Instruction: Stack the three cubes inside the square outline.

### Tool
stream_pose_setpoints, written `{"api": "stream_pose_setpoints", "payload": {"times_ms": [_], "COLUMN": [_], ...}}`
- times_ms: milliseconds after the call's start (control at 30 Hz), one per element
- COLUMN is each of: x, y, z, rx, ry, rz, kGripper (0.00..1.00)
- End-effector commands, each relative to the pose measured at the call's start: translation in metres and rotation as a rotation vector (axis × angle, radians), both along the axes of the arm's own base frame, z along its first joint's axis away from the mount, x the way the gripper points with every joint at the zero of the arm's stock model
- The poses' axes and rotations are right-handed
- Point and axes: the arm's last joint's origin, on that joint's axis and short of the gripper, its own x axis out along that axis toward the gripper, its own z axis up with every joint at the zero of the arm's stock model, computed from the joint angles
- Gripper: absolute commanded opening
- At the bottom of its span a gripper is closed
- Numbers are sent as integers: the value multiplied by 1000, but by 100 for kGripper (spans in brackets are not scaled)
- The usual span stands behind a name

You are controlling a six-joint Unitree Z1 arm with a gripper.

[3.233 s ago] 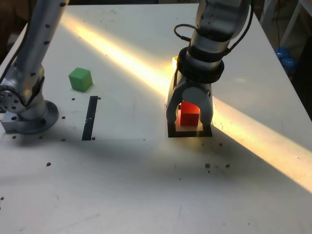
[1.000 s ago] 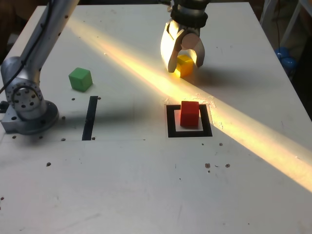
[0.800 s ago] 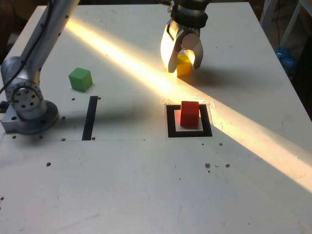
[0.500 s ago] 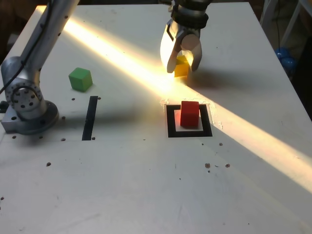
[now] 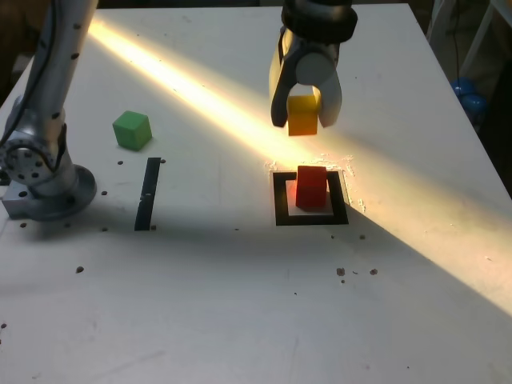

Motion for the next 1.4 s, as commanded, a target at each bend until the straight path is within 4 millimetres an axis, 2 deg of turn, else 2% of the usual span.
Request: {"api": "stream_pose_setpoints", "payload": {"times_ms": [0,233,333,633,933,1000,1167,1233,1367], "x": [-1,-2,0,6,9,10,11,10,7], "y": [-12,-60,-69,-74,-68,-66,-61,-60,-59], "z": [2,-4,-9,-20,-26,-28,-31,-31,-29], "rx": [-2,-2,-5,-6,1,0,-5,-6,-6], "ry": [0,15,24,35,33,30,24,25,24], "rz": [-16,-75,-83,-85,-75,-74,-75,-74,-72], "kGripper": [32,32,32,32,33,45,92,99,100]}}
